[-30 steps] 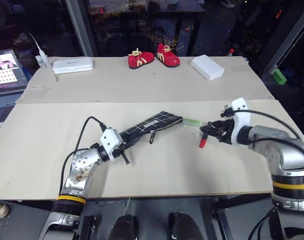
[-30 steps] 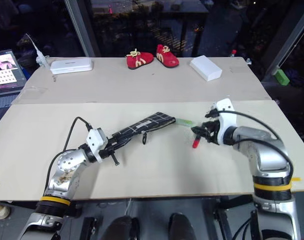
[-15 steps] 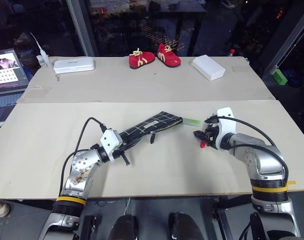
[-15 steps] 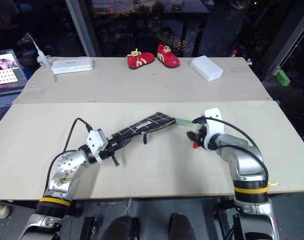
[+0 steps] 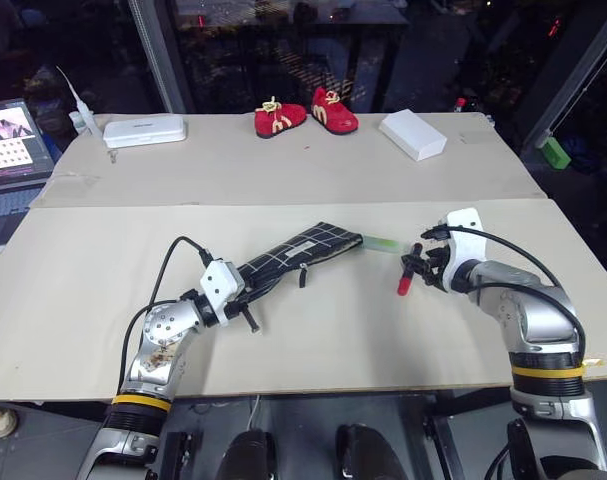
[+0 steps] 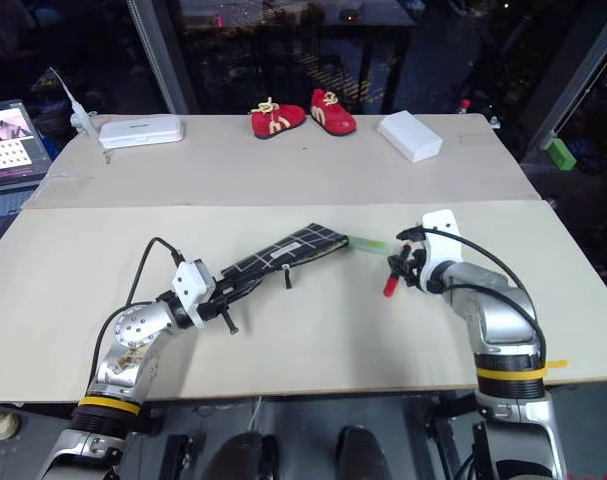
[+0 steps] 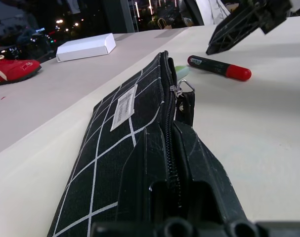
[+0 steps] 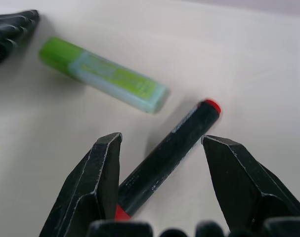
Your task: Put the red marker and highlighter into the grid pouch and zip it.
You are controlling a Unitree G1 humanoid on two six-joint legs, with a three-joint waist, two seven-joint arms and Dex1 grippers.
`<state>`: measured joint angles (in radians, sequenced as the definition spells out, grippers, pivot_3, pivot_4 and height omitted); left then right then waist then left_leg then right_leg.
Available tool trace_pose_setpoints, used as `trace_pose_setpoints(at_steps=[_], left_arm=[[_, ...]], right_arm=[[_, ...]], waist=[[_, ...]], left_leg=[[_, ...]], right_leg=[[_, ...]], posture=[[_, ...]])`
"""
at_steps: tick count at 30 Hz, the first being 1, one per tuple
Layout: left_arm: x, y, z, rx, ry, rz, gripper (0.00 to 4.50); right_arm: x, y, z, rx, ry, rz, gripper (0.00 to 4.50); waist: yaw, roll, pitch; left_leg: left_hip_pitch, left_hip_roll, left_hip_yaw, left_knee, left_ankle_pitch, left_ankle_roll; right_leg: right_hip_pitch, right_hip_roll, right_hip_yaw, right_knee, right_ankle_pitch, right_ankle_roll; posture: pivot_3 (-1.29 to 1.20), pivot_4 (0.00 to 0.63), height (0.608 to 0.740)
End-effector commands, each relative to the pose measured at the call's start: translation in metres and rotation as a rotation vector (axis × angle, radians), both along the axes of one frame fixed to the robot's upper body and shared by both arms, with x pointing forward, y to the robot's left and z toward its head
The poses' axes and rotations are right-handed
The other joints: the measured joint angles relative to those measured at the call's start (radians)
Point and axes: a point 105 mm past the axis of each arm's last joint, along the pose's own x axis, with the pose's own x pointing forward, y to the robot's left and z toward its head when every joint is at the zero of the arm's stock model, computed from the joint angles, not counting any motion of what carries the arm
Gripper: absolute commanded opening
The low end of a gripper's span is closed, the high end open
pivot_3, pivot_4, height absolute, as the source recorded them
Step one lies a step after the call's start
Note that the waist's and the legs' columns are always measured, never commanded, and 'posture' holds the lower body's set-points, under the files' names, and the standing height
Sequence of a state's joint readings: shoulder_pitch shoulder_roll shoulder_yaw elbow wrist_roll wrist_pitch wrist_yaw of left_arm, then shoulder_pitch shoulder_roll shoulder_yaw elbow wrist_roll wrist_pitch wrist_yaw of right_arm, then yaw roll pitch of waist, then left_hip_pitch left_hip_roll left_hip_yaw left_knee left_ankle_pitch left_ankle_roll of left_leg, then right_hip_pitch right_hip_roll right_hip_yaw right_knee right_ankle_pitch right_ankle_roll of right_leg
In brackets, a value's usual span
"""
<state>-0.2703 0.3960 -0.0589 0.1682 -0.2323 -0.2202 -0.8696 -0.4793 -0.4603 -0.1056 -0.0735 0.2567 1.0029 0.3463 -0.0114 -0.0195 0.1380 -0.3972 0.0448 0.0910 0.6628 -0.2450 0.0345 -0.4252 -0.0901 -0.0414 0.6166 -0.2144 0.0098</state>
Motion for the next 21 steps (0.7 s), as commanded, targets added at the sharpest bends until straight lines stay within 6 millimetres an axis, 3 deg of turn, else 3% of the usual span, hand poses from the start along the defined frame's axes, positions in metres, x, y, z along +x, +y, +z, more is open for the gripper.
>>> trace_pose_setpoints(at_steps=[1,7,13,14,15,19,21], left_arm=[[0.0,-0.003,0.012,-0.008,-0.05,-0.01,0.0],[-0.001,-0.003,0.013,-0.011,-0.05,-0.012,0.0],[0.002,-0.003,0.015,-0.019,-0.055,-0.005,0.0],[0.001,-0.002,0.015,-0.02,-0.056,-0.005,0.0],[0.001,-0.002,0.015,-0.02,-0.056,-0.004,0.0],[0.001,-0.001,0.016,-0.019,-0.057,-0.002,0.0],[0.001,0.0,0.017,-0.018,-0.059,-0.001,0.0]], right_arm=[[0.004,-0.011,0.002,-0.004,-0.037,-0.067,2.91],[0.005,-0.022,-0.005,0.023,-0.026,-0.147,2.91],[-0.001,-0.003,-0.026,0.036,0.028,-0.101,2.91],[-0.001,-0.003,-0.027,0.035,0.027,-0.105,2.4],[-0.001,-0.004,-0.027,0.041,0.023,-0.108,2.23],[0.0,-0.013,-0.023,0.021,-0.01,-0.132,0.82],[0.002,-0.017,-0.018,0.016,-0.026,-0.145,0.52]], waist=[[0.0,0.0,0.0],[0.001,0.0,0.0],[-0.002,0.0,0.0],[-0.003,0.0,0.0],[-0.004,0.0,0.0],[-0.005,0.0,0.0],[-0.005,0.0,0.0]], left_leg=[[0.0,0.0,0.0,0.0,0.0,0.0],[0.0,0.0,0.0,0.0,0.0,0.0],[0.0,0.0,0.0,0.0,0.0,0.0],[0.001,0.0,0.0,0.0,0.0,0.0],[0.001,0.001,0.0,0.0,0.0,0.0],[0.002,0.001,0.0,0.0,0.0,0.0],[0.002,0.001,0.0,0.0,0.0,0.0]], right_leg=[[0.0,0.0,0.0,0.0,0.0,0.0],[0.0,0.0,0.0,0.0,0.0,0.0],[0.0,0.0,0.0,0.0,0.0,0.0],[0.001,0.0,0.0,0.0,0.0,0.0],[0.001,0.0,0.0,0.0,0.0,0.0],[0.002,0.0,0.0,0.0,0.0,0.0],[0.002,0.0,0.001,0.0,0.0,0.0]], posture=[[0.0,0.15,0.74],[0.0,0.15,0.74],[0.0,0.15,0.74],[0.0,0.15,0.74],[0.0,0.15,0.74],[0.0,0.15,0.74],[0.0,0.15,0.74]])
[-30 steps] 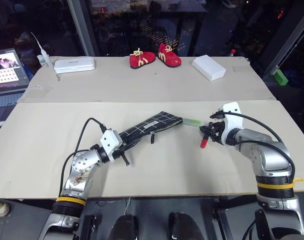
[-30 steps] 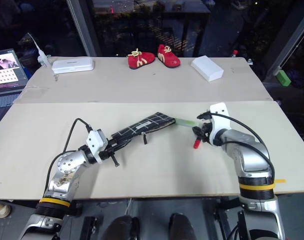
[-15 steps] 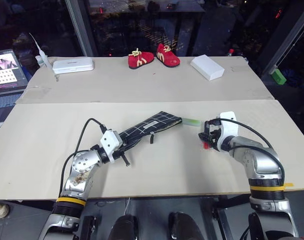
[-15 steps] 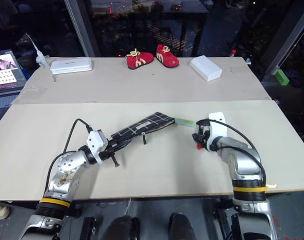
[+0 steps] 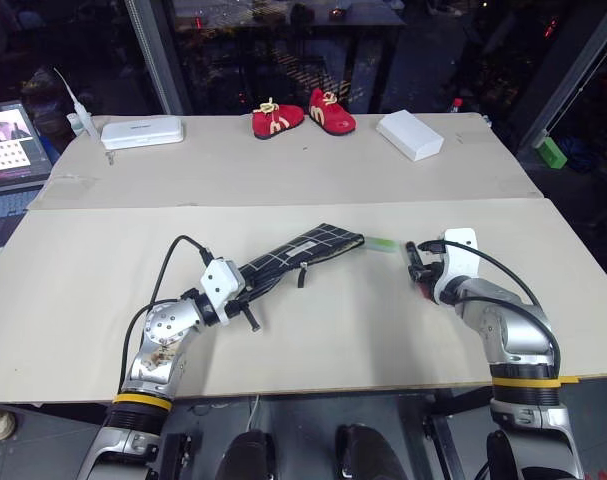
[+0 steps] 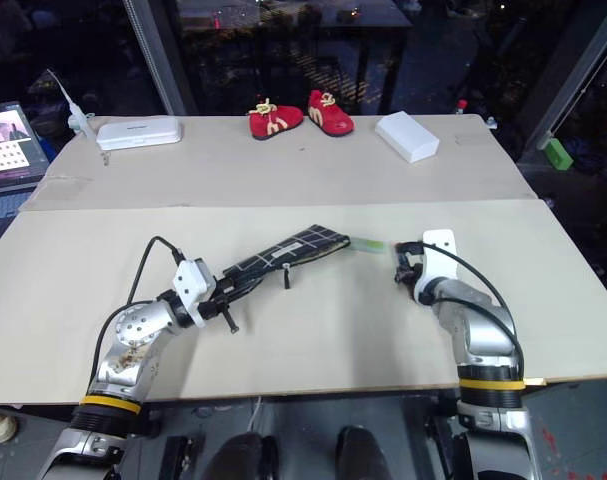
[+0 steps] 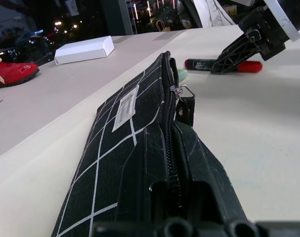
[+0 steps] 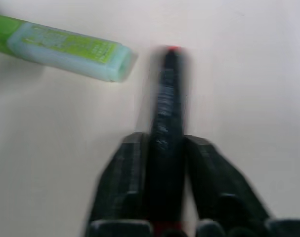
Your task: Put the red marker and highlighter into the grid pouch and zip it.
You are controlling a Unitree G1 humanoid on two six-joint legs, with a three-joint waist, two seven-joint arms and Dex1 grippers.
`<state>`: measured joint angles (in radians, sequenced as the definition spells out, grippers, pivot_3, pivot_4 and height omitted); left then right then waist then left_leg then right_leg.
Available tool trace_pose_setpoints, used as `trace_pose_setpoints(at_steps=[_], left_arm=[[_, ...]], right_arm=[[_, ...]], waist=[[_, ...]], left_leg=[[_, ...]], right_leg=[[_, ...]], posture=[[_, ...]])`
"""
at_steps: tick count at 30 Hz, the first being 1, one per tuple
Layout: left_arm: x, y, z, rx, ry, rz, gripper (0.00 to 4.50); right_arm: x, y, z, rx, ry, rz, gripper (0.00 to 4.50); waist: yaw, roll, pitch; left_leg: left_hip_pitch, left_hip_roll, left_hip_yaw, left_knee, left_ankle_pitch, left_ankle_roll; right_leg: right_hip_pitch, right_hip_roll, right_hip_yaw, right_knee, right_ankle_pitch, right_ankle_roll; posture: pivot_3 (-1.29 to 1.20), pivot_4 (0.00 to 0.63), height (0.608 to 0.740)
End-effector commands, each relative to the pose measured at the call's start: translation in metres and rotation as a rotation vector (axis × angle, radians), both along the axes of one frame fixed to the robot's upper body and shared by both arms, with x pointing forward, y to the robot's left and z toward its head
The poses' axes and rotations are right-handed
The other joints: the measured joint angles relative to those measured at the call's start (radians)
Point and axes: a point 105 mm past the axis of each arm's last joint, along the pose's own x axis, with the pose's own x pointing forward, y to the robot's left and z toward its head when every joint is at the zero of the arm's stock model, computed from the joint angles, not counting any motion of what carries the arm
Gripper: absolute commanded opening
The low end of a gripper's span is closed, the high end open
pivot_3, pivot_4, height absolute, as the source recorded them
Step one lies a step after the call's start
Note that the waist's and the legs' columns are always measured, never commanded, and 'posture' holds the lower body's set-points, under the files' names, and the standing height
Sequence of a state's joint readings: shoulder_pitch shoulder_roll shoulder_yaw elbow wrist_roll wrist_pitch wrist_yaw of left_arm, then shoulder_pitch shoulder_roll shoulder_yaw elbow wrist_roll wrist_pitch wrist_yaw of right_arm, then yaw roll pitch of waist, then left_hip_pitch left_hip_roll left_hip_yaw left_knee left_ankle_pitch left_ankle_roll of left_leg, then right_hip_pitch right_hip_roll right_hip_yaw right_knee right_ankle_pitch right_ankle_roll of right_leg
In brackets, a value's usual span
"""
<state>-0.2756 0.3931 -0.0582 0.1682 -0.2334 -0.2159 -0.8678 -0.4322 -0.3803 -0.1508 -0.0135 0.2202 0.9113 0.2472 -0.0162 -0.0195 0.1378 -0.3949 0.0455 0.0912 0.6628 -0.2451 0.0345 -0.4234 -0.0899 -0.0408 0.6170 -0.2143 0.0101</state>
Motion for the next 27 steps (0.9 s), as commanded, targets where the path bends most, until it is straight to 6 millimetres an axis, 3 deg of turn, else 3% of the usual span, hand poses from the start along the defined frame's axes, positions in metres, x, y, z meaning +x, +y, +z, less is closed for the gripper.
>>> trace_pose_setpoints(at_steps=[1,2,5,9,11,13,16,20,27], left_arm=[[0.0,0.001,0.017,-0.015,-0.06,-0.002,0.0],[0.0,0.001,0.017,-0.016,-0.061,-0.001,0.0],[0.001,0.002,0.019,-0.02,-0.06,-0.001,0.0],[-0.003,0.001,0.018,-0.021,-0.052,-0.015,0.0],[-0.004,-0.001,0.018,-0.019,-0.05,-0.023,0.0],[-0.006,-0.002,0.018,-0.016,-0.048,-0.031,0.0],[-0.006,-0.002,0.018,-0.011,-0.047,-0.035,0.0],[-0.008,-0.004,0.02,-0.016,-0.047,-0.044,0.0],[-0.01,-0.006,0.021,-0.024,-0.045,-0.046,0.0]], right_arm=[[0.002,-0.008,0.006,-0.019,-0.025,-0.017,0.51],[0.004,-0.011,0.009,-0.034,-0.036,-0.023,0.51],[0.018,-0.014,0.049,-0.09,-0.213,0.007,0.51],[0.016,0.019,0.102,-0.178,-0.446,0.299,0.51],[0.009,0.032,0.112,-0.279,-0.513,0.447,0.51],[-0.003,0.045,0.11,-0.446,-0.548,0.639,0.51],[-0.022,0.058,0.089,-0.752,-0.532,0.956,0.51],[-0.019,0.054,0.086,-0.898,-0.571,1.03,0.51],[-0.01,0.053,0.085,-0.948,-0.615,1.036,0.51]], waist=[[0.0,0.0,0.0],[0.0,0.0,0.0],[0.001,0.0,0.0],[-0.001,0.001,0.001],[0.001,0.001,0.001],[0.003,0.001,0.001],[0.007,0.001,0.001],[0.005,0.0,0.001],[0.005,0.0,0.001]], left_leg=[[0.0,0.0,0.0,0.0,0.0,0.0],[0.0,0.0,0.0,0.0,0.0,0.0],[0.0,0.0,0.0,0.0,0.0,0.0],[-0.002,-0.001,0.001,0.0,0.0,0.0],[-0.002,-0.001,0.0,0.0,0.0,0.0],[-0.002,0.0,0.0,-0.001,0.0,0.001],[-0.002,-0.001,0.0,-0.001,0.0,0.001],[-0.002,-0.002,0.001,0.0,0.0,0.001],[-0.001,-0.001,0.002,0.0,0.0,0.001]], right_leg=[[0.0,0.0,0.0,0.0,0.0,0.0],[0.0,0.0,0.0,0.0,0.0,0.0],[0.0,0.0,0.0,0.0,0.0,0.0],[-0.002,0.0,0.001,0.0,0.0,0.0],[-0.002,0.001,0.0,-0.001,0.0,0.0],[-0.001,0.001,-0.001,-0.002,0.0,0.0],[-0.001,0.0,0.0,-0.002,0.0,0.0],[0.0,-0.001,0.0,-0.004,0.0,0.002],[0.0,0.001,0.001,-0.003,0.001,0.001]], posture=[[0.0,0.15,0.74],[0.0,0.15,0.74],[0.0,0.15,0.74],[0.0,0.15,0.74],[0.0,0.15,0.74],[0.0,0.15,0.74],[0.0,0.15,0.74],[0.0,0.15,0.74],[0.0,0.15,0.74]])
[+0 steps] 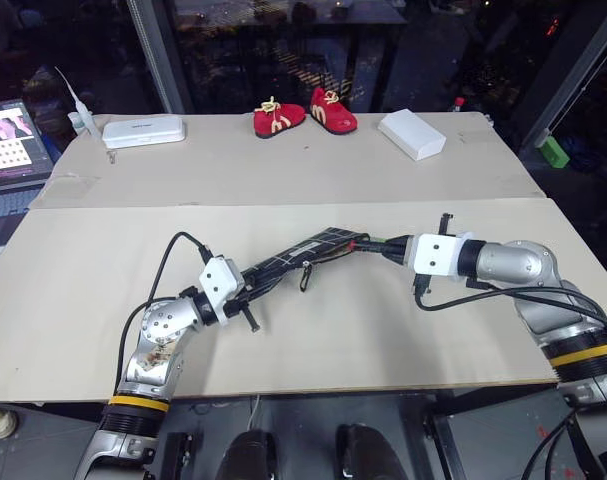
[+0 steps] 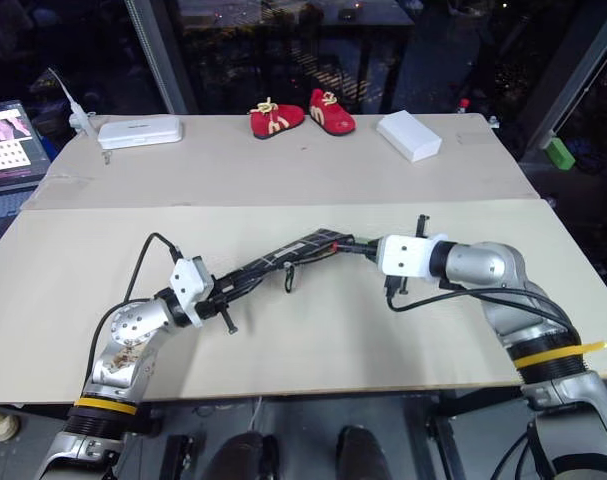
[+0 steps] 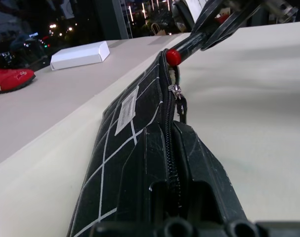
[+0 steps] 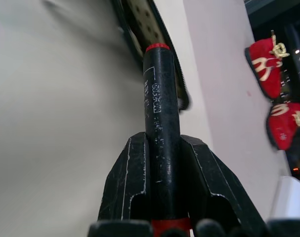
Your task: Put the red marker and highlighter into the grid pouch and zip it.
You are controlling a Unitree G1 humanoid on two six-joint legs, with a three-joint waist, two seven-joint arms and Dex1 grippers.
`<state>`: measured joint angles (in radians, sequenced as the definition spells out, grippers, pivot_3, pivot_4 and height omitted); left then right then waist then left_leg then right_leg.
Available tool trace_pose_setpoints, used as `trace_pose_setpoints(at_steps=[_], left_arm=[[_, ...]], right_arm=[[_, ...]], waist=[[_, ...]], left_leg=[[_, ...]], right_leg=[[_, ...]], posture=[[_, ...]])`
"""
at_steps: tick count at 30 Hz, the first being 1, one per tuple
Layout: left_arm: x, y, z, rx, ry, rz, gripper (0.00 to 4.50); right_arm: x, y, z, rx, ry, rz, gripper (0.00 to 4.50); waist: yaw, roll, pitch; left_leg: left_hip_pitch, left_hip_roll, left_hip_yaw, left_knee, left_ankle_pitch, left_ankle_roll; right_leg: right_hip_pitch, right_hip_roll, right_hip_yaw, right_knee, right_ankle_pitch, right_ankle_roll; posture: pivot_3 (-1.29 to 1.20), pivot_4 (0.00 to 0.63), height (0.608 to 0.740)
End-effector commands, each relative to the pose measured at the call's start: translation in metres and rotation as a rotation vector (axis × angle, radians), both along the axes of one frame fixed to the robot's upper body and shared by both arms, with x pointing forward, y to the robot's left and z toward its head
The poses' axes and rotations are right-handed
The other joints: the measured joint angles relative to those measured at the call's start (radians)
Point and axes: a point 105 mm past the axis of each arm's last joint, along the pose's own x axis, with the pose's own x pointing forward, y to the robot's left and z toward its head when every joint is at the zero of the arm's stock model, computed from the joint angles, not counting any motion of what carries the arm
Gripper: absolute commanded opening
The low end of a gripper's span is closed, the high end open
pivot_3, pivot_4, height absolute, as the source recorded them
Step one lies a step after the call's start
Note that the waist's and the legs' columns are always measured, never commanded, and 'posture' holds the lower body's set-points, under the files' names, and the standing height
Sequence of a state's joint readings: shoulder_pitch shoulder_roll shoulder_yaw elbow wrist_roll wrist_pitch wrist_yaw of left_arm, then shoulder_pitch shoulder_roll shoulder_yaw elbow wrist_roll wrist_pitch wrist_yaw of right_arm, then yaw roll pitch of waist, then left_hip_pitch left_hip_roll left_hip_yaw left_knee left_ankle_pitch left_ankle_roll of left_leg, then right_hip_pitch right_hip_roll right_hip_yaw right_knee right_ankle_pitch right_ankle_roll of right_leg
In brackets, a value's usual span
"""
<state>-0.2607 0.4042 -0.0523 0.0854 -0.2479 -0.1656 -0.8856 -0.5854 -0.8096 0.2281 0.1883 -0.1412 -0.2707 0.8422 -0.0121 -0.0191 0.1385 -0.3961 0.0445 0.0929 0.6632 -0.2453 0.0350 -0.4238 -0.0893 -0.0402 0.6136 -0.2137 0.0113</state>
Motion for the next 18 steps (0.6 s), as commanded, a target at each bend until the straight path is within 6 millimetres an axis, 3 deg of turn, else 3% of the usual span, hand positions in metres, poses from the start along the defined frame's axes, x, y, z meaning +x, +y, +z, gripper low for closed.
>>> trace_pose_setpoints(at_steps=[1,8,18], left_arm=[[-0.004,-0.004,0.011,-0.028,-0.034,-0.016,0.0],[-0.004,-0.005,0.012,-0.035,-0.032,-0.022,0.0],[0.0,-0.008,0.015,-0.032,-0.033,-0.043,0.0]], right_arm=[[0.001,0.005,0.01,-0.01,-0.067,0.041,0.51],[0.005,0.013,0.006,-0.056,-0.089,0.079,0.51],[0.011,0.082,-0.008,-0.144,-0.137,0.286,0.51]], waist=[[0.001,0.0,0.0],[0.0,0.0,0.0],[0.0,0.0,0.0]], left_leg=[[0.0,0.0,0.0,0.0,0.0,0.0],[0.0,0.0,0.001,0.0,0.0,0.0],[0.002,0.0,0.002,0.0,0.0,-0.001]], right_leg=[[0.0,0.0,0.0,0.0,0.0,0.0],[0.0,-0.001,0.0,0.0,0.0,0.0],[0.0,0.0,0.001,0.002,0.0,-0.001]], posture=[[0.0,0.15,0.74],[0.0,0.15,0.74],[0.0,0.15,0.74]])
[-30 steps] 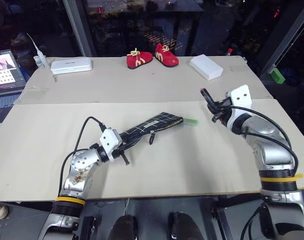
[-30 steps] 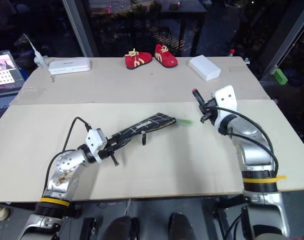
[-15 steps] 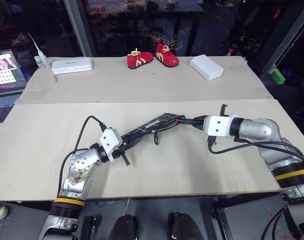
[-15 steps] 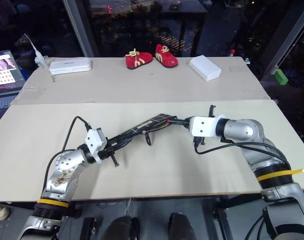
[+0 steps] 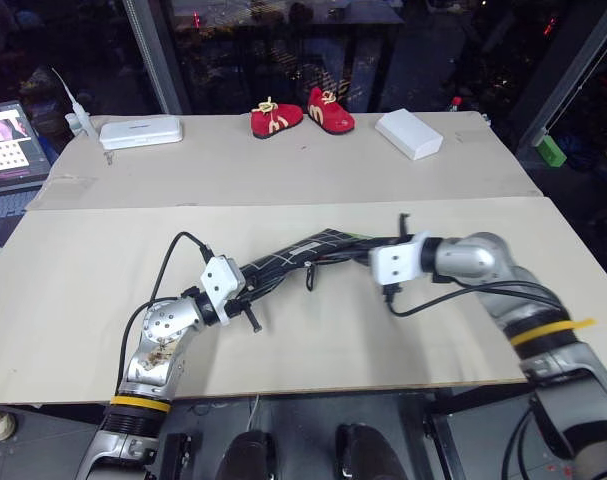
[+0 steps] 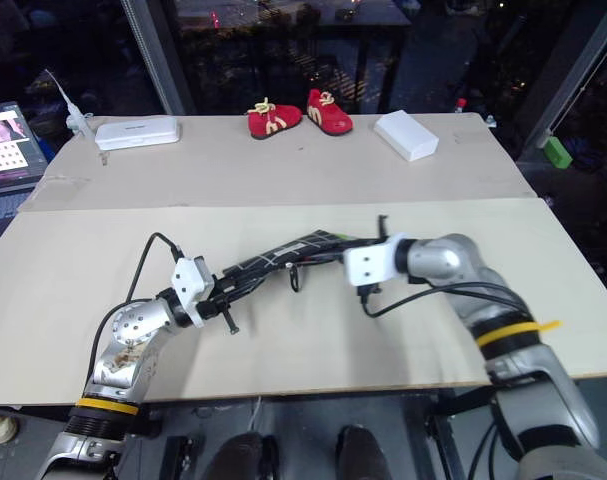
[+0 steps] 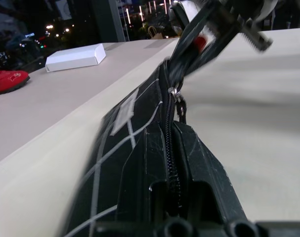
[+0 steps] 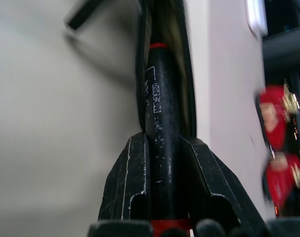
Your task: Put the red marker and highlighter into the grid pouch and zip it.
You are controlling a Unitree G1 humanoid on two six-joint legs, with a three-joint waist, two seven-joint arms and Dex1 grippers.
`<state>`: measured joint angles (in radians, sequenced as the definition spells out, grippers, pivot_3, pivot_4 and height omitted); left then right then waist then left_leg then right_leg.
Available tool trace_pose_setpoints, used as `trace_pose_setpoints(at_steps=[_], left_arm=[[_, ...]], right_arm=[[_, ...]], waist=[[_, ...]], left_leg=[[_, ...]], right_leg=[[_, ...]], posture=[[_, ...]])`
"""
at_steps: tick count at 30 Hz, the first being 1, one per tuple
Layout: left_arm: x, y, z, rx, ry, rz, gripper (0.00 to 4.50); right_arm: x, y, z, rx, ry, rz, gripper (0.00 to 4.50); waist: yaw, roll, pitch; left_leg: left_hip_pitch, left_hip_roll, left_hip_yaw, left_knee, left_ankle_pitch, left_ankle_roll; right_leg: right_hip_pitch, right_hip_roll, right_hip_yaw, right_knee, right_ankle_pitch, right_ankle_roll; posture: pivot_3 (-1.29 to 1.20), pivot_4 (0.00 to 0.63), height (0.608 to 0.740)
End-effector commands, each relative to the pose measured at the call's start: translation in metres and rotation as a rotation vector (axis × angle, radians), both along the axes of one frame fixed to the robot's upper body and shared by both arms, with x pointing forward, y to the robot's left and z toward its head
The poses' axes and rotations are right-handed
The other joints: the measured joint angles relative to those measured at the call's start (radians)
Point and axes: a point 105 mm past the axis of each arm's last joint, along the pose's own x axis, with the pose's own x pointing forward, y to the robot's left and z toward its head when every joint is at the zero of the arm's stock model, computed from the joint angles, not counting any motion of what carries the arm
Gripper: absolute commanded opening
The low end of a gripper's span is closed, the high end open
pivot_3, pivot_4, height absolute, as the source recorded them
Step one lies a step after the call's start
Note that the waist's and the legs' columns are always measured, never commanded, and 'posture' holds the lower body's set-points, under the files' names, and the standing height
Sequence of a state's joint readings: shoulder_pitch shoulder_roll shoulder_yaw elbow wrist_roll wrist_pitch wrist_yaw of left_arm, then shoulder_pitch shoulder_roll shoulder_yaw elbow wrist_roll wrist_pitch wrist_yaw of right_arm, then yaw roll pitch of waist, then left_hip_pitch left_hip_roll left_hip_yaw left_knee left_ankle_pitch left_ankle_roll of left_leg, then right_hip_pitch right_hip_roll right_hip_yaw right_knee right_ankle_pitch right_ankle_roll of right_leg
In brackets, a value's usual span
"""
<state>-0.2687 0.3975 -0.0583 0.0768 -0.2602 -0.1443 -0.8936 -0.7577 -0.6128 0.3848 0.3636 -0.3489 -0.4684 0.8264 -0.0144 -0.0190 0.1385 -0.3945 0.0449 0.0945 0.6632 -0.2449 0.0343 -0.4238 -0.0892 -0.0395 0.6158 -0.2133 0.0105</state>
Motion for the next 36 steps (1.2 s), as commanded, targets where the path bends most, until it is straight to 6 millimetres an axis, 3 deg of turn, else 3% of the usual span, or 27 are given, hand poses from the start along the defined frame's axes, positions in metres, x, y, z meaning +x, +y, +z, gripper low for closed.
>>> trace_pose_setpoints(at_steps=[1,8,10,16,22,24,26,28,31,36], left_arm=[[0.0,-0.005,0.013,-0.019,-0.044,-0.029,0.0],[-0.001,-0.007,0.015,-0.024,-0.047,-0.037,0.0],[-0.002,-0.006,0.015,-0.023,-0.046,-0.035,0.0],[-0.004,-0.004,0.013,-0.019,-0.043,-0.027,0.0],[-0.004,-0.002,0.013,-0.017,-0.044,-0.015,0.0],[-0.005,-0.001,0.013,-0.021,-0.044,-0.006,0.0],[-0.006,0.001,0.012,-0.017,-0.042,0.004,0.0],[-0.006,0.002,0.011,-0.017,-0.04,0.007,0.0],[-0.007,0.002,0.01,-0.017,-0.039,0.011,0.0],[-0.006,0.005,0.011,-0.017,-0.044,0.03,0.0]], right_arm=[[0.002,0.017,0.008,-0.006,-0.061,0.069,0.51],[-0.006,0.041,-0.001,0.025,-0.028,0.168,0.51],[-0.007,0.042,-0.001,0.058,-0.003,0.163,1.55],[0.011,0.027,0.018,0.17,0.067,0.031,3.46],[0.007,-0.004,0.045,0.282,0.107,0.038,3.46],[0.0,-0.029,0.062,0.376,0.247,0.005,3.46],[-0.018,-0.062,0.064,0.424,0.587,-0.075,3.46],[-0.029,-0.074,0.066,0.449,0.746,-0.098,3.46],[-0.007,-0.082,0.07,0.54,0.691,-0.169,3.46],[0.028,-0.086,0.046,0.535,0.613,-0.287,3.46]], waist=[[0.004,0.0,0.0],[0.005,0.0,0.0],[0.003,0.0,0.0],[0.001,0.0,0.0],[0.005,0.0,0.0],[0.008,0.0,0.0],[0.016,0.0,0.0],[0.024,0.001,0.0],[0.008,0.0,0.0],[-0.004,0.0,0.0]], left_leg=[[0.0,0.0,0.0,0.0,0.0,0.0],[-0.001,0.0,0.003,0.0,0.0,0.0],[-0.001,0.0,0.003,0.0,0.0,0.0],[0.0,0.001,0.002,0.0,0.0,0.0],[0.0,0.001,0.001,0.0,0.0,0.0],[0.0,0.001,0.001,0.0,0.0,0.0],[0.0,0.001,-0.001,0.0,0.0,0.0],[-0.001,0.001,-0.002,0.0,-0.001,0.001],[0.002,0.003,0.0,0.0,-0.001,0.002],[0.006,0.003,0.002,0.0,0.001,-0.001]], right_leg=[[0.0,0.0,0.0,0.0,0.0,0.0],[0.0,-0.001,-0.001,-0.001,0.0,0.0],[0.0,-0.001,-0.001,0.0,0.0,0.0],[0.0,-0.001,0.0,0.001,0.0,0.0],[0.0,-0.001,-0.001,0.001,0.0,0.0],[0.001,-0.002,-0.001,0.0,0.0,0.0],[0.001,-0.002,-0.001,0.0,0.0,0.0],[0.001,-0.003,-0.001,0.0,0.0,0.0],[0.001,-0.002,-0.001,-0.002,0.002,-0.003],[0.002,0.001,0.001,0.0,0.002,-0.005]], posture=[[0.0,0.15,0.74],[0.0,0.15,0.74],[0.0,0.15,0.74],[0.0,0.15,0.74],[0.0,0.15,0.74],[0.0,0.15,0.74],[0.0,0.15,0.74],[0.0,0.15,0.74],[0.0,0.15,0.74],[0.0,0.15,0.74]])
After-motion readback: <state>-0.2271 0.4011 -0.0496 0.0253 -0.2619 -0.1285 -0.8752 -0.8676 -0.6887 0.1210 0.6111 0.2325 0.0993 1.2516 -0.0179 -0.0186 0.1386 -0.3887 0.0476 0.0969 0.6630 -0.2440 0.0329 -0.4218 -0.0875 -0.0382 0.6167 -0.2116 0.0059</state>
